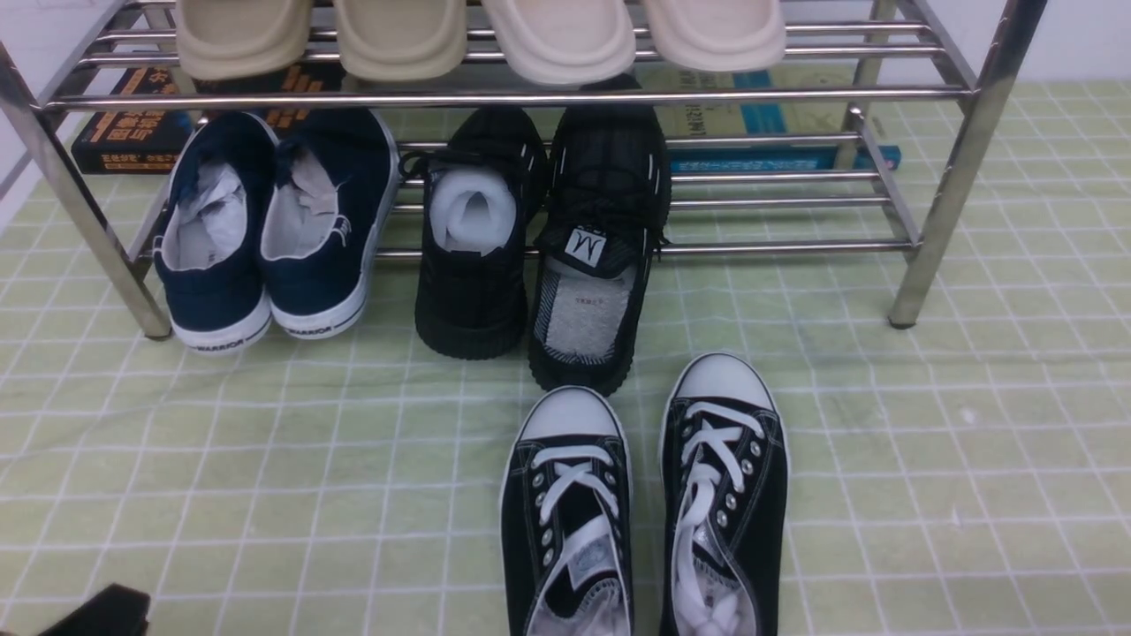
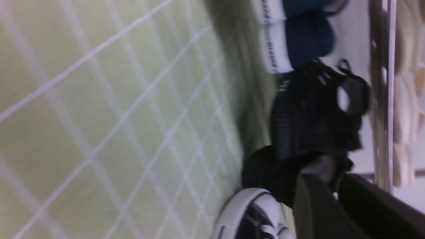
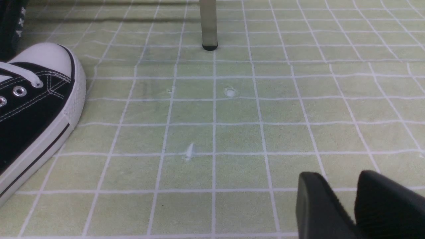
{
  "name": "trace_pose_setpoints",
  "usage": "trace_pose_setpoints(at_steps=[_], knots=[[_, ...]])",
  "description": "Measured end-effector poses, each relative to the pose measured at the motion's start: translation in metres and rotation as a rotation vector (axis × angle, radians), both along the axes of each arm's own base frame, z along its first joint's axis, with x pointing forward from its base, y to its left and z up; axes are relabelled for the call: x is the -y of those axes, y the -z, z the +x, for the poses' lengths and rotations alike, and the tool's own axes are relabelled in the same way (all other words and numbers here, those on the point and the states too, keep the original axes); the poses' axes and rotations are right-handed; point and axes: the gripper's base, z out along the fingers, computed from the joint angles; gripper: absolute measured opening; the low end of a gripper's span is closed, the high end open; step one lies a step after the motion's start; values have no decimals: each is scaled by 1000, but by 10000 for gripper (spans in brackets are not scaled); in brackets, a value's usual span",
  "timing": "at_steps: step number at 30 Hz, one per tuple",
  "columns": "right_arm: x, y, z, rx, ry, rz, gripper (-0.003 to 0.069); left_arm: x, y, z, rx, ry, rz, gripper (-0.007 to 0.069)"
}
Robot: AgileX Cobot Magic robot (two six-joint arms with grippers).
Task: Take the shoes off the shelf with your hand from the green coffee tablecloth.
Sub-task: 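Grasp the leftmost shoe on the bottom shelf of the shoe rack with the left gripper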
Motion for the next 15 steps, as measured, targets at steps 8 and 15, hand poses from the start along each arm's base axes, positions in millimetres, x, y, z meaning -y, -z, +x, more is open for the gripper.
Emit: trace_pose_setpoints(at_steps=[8,15], knots=[[0,0,0,0,0,-1,217,1,-68,8,-126,97,305,1],[0,0,0,0,0,-1,226,-12,-88,66,-577,220,592,5]])
